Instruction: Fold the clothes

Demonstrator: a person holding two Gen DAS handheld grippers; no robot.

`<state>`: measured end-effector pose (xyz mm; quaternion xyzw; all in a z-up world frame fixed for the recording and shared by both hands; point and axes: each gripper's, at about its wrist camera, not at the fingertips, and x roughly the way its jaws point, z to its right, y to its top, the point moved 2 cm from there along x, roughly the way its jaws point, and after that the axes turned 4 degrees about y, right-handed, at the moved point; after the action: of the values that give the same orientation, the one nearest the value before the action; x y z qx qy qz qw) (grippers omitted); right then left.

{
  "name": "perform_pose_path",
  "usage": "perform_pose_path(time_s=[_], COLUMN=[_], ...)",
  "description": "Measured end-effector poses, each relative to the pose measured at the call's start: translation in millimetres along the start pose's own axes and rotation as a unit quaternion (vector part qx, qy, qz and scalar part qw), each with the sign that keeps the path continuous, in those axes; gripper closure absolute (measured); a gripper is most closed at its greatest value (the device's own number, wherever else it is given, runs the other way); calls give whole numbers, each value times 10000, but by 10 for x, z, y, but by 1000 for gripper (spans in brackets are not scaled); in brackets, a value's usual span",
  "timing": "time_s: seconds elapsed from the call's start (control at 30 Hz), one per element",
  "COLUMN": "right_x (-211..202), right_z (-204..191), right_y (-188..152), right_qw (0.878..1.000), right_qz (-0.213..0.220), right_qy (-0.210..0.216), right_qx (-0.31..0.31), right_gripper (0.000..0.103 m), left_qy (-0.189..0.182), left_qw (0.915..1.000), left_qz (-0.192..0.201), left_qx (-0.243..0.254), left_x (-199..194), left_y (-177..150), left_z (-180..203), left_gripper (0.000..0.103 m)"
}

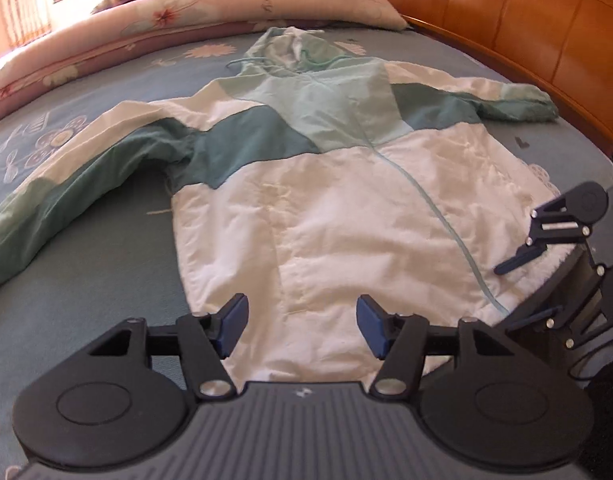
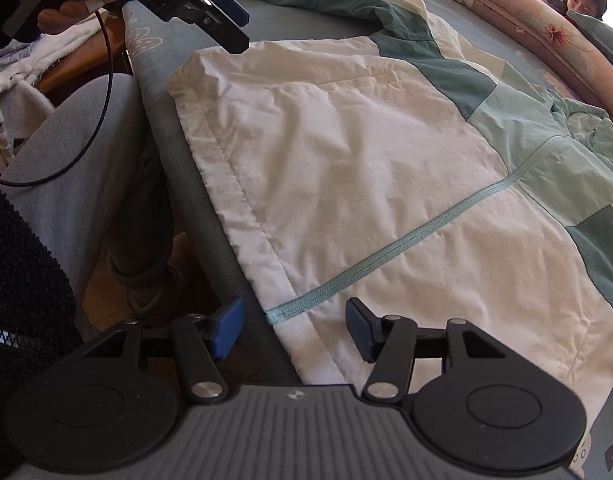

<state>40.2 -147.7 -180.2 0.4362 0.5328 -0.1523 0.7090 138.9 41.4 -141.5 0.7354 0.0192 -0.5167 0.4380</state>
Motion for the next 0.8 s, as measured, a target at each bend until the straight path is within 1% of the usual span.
perform_pose_path(time_s=[0.03, 0.1, 0.17, 0.23, 0.27, 0.33, 0.37, 0.43, 0.5, 0.57, 0.63, 0.67, 0.7, 0.73, 0.8], right_x=[4, -11, -82, -172, -221, -295, -336, -428, -528, -641, -676, -650, -569, -461, -248], right_z=[5, 23, 63, 114, 147, 227, 250, 269, 281, 242, 175, 142, 114, 81, 56], right_y=[-21, -50, -49, -38, -31, -21, -21, -28, -38, -55, -70, -73, -65, -52, -35], right_qw=[9999, 9994, 9991, 9981, 9971, 9951, 9941, 9920, 9899, 9884, 9866, 9855, 9869, 9895, 9946], right_qz=[-37, -43, 112, 278, 375, 511, 594, 790, 1012, 1286, 1424, 1417, 1306, 1147, 831], right_qy=[-137, -336, -361, -441, -523, -637, -664, -687, -632, -220, 365, 629, 669, 618, 358], right_qx=[-25, -2, 188, 342, 404, 564, 622, 701, 765, 775, 710, 695, 672, 628, 506], right_gripper=[42, 42, 42, 42, 42, 42, 42, 42, 42, 43, 43, 43, 44, 46, 51], left_qy=[-132, -416, -650, -801, -796, -536, -342, -135, -279, -332, -327, -283, -251, -234, -248], left_qw=[9990, 9926, 9860, 9788, 9756, 9709, 9708, 9761, 9849, 9881, 9897, 9898, 9898, 9899, 9901], left_qz=[11, 58, 26, -18, -2, 154, 252, 344, 278, 280, 288, 302, 316, 336, 364], left_qx=[420, 1137, 1536, 1883, 2047, 2330, 2361, 2143, 1688, 1473, 1361, 1364, 1367, 1356, 1332], left_x=[43, 127, 220, 310, 346, 399, 422, 463, 536, 583, 625, 641, 652, 651, 628], left_y=[15, 18, 1, -19, -28, -30, 10, 132, 298, 375, 436, 463, 489, 514, 540], left_z=[196, 561, 849, 1095, 1189, 1293, 1290, 1204, 1041, 938, 864, 852, 845, 839, 832], left_gripper=[38, 37, 37, 37, 37, 37, 37, 37, 35, 35, 35, 35, 35, 35, 35])
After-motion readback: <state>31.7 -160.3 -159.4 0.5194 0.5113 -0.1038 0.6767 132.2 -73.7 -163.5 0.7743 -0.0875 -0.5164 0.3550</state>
